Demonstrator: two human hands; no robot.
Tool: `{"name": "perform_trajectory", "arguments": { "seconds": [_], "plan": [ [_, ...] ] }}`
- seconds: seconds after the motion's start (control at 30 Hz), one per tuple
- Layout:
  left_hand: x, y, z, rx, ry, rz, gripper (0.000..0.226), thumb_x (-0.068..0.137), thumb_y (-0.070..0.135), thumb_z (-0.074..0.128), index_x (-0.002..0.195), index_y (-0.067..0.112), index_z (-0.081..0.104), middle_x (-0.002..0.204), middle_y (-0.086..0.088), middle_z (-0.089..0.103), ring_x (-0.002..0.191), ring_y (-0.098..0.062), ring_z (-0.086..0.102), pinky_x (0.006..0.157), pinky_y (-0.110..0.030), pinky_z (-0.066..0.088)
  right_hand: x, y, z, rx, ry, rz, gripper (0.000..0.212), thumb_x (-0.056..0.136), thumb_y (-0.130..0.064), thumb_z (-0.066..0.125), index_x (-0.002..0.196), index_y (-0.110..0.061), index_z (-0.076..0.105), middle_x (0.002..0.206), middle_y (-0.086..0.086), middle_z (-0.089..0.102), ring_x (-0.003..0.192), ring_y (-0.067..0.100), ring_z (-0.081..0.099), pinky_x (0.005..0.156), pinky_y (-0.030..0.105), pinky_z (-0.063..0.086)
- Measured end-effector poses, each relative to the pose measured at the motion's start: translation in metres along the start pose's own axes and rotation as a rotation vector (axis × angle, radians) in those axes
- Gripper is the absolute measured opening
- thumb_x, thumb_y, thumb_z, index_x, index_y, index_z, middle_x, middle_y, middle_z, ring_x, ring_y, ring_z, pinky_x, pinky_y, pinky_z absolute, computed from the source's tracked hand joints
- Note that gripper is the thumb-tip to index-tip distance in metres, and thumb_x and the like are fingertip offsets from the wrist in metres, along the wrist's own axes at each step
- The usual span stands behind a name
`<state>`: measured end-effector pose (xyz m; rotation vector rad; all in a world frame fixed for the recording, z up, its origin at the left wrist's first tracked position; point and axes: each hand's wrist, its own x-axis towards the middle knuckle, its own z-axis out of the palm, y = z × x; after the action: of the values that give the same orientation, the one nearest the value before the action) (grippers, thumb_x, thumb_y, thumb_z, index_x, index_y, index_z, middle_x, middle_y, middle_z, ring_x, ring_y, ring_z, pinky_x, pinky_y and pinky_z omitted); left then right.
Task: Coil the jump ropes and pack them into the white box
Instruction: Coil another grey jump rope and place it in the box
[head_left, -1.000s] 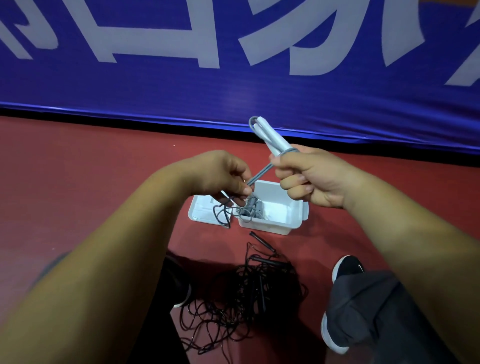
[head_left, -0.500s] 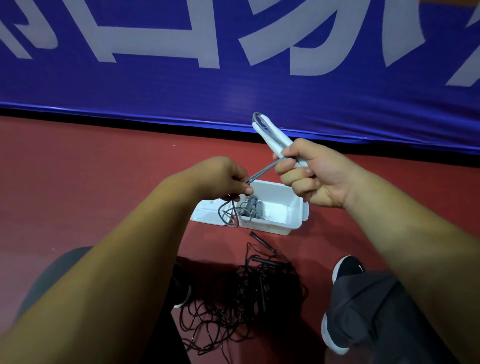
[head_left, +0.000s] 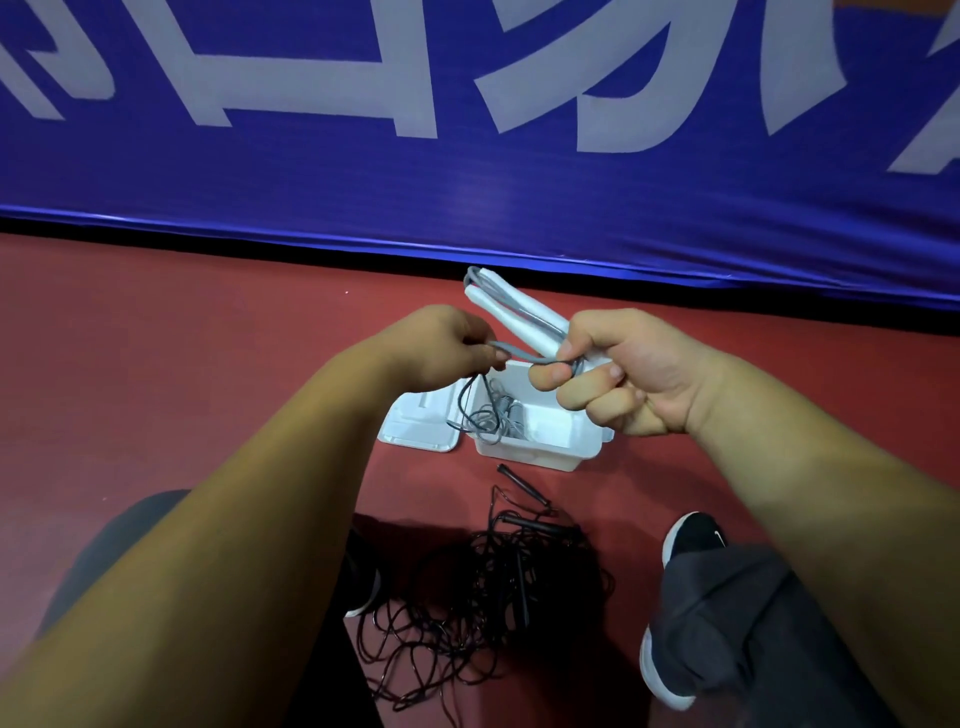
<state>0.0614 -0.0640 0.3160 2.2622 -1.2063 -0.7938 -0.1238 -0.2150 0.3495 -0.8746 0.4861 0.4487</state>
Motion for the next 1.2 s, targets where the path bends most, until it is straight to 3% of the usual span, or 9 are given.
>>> {"name": "perform_trajectory", "arguments": {
  "seconds": [0.1,0.2,0.33,0.43,0.67,0.87,0.97,1.1,1.2],
  "plan": [
    [0.001,0.003,0.001,-0.118,0.072,0.023,0.013,0.098,0.028,0.071,0.086,0.026,0.073,0.08,0.015,0.073,0.075,-0.002,0.065,0.07,-0.023,0.053,0.002,0.002,-0.006,-0.019,-0.111,0.023,0.039,0.08,-0.01,0.053,0.118,-0.014,0.042,0.079,0.003,0.05,0.041,0.001,0.026,0.032,0.012,0.013],
    [-0.003,0.002,-0.002,-0.307,0.022,0.082,0.02,0.094,-0.002,0.065,0.083,0.013,0.071,0.073,0.01,0.069,0.065,-0.001,0.06,0.063,-0.015,0.048,0.002,0.005,-0.005,-0.082,-0.147,0.065,0.022,0.085,-0.009,0.045,0.096,-0.006,0.064,0.08,0.006,0.054,0.045,0.002,0.019,0.032,0.011,0.013],
    [-0.004,0.003,-0.01,-0.404,-0.077,0.185,0.015,0.094,-0.007,0.065,0.101,0.003,0.074,0.103,-0.012,0.077,0.089,-0.02,0.07,0.079,-0.031,0.056,0.004,0.01,-0.01,-0.184,-0.294,0.167,0.031,0.082,-0.01,0.068,0.107,-0.002,0.051,0.087,0.007,0.053,0.047,0.001,0.02,0.032,0.012,0.016],
    [-0.004,0.014,-0.01,-0.488,-0.081,0.182,0.007,0.093,0.006,0.077,0.094,0.014,0.079,0.111,-0.018,0.077,0.097,-0.03,0.071,0.088,-0.046,0.057,0.003,0.014,-0.004,-0.269,-0.317,0.189,0.034,0.09,-0.006,0.051,0.119,-0.015,0.067,0.085,0.007,0.055,0.047,0.002,0.018,0.034,0.012,0.014],
    [-0.009,0.024,-0.007,-0.5,-0.155,0.191,0.008,0.089,0.004,0.079,0.097,0.005,0.077,0.112,-0.022,0.075,0.094,-0.018,0.07,0.091,-0.032,0.057,0.017,0.029,0.005,-0.515,-0.066,0.216,0.042,0.088,-0.004,0.062,0.127,0.01,0.056,0.101,0.014,0.063,0.043,0.003,0.026,0.033,0.012,0.018],
    [-0.016,0.035,-0.008,-0.408,-0.146,0.185,0.011,0.086,-0.004,0.077,0.094,0.003,0.078,0.082,0.002,0.077,0.071,-0.003,0.066,0.068,-0.014,0.05,0.029,0.033,-0.001,-0.626,0.086,0.227,0.033,0.095,0.0,0.059,0.128,0.004,0.055,0.072,0.005,0.062,0.043,0.007,0.029,0.036,0.013,0.017],
    [-0.018,0.036,-0.008,-0.384,-0.137,0.214,0.013,0.083,-0.008,0.076,0.094,0.0,0.078,0.082,-0.004,0.077,0.071,-0.007,0.066,0.068,-0.018,0.051,0.032,0.033,0.002,-0.663,0.118,0.212,0.021,0.096,-0.001,0.057,0.117,0.001,0.057,0.084,0.01,0.071,0.045,0.009,0.029,0.036,0.015,0.019],
    [-0.021,0.037,-0.011,-0.352,-0.086,0.242,0.013,0.08,-0.007,0.078,0.09,0.002,0.078,0.085,-0.014,0.076,0.073,-0.012,0.064,0.07,-0.025,0.052,0.044,0.033,-0.007,-0.733,0.208,0.213,0.052,0.082,-0.019,0.063,0.127,0.008,0.059,0.1,0.018,0.073,0.057,0.017,0.022,0.049,0.028,0.012],
    [-0.021,0.036,-0.014,-0.323,-0.033,0.244,0.013,0.079,-0.005,0.08,0.087,0.004,0.076,0.08,-0.011,0.072,0.071,-0.013,0.062,0.066,-0.029,0.051,0.047,0.03,-0.012,-0.648,0.268,0.12,0.028,0.089,-0.009,0.058,0.117,-0.003,0.061,0.084,0.015,0.065,0.054,0.014,0.022,0.046,0.021,0.016]
  ]
}}
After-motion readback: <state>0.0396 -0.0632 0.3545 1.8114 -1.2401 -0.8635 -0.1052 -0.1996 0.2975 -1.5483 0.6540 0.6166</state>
